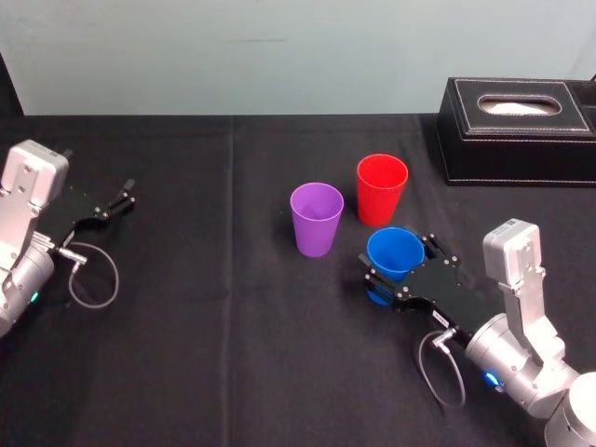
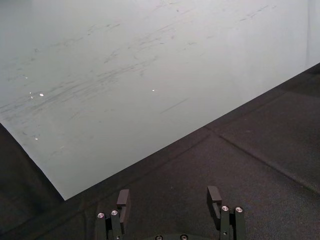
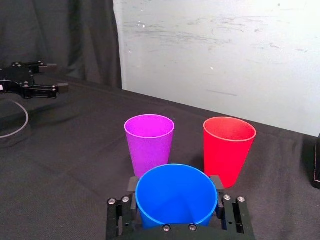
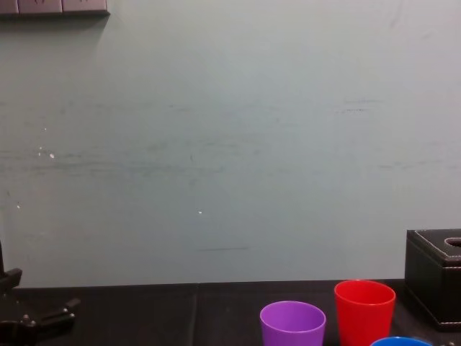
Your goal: Stack the three plastic cups sequentially using one hand.
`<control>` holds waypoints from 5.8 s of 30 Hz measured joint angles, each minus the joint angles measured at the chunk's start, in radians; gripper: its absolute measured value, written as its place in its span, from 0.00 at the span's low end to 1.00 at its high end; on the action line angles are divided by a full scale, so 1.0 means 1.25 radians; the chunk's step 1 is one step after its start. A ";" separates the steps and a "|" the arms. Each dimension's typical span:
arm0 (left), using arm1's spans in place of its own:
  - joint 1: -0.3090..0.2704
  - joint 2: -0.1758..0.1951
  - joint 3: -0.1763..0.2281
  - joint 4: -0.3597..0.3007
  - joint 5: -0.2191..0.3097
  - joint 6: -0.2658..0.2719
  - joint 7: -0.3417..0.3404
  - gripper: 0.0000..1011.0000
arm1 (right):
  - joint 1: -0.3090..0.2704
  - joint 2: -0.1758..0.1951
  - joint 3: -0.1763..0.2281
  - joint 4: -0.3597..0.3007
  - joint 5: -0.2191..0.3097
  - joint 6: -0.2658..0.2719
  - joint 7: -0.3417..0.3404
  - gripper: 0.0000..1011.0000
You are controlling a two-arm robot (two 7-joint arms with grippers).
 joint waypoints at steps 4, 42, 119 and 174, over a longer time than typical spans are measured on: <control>0.000 0.000 0.000 0.000 0.000 0.000 0.000 0.99 | 0.000 0.000 0.000 0.000 0.000 0.000 -0.001 0.80; 0.000 0.000 0.000 0.000 0.000 0.000 0.000 0.99 | 0.134 0.002 0.045 -0.127 0.024 0.220 0.023 0.75; 0.000 0.000 0.000 0.000 0.000 0.000 0.000 0.99 | 0.342 -0.093 -0.008 0.279 -0.010 0.078 0.059 0.75; 0.000 0.000 0.000 0.000 0.000 0.000 0.000 0.99 | 0.183 -0.025 0.024 0.034 0.010 0.114 0.048 0.99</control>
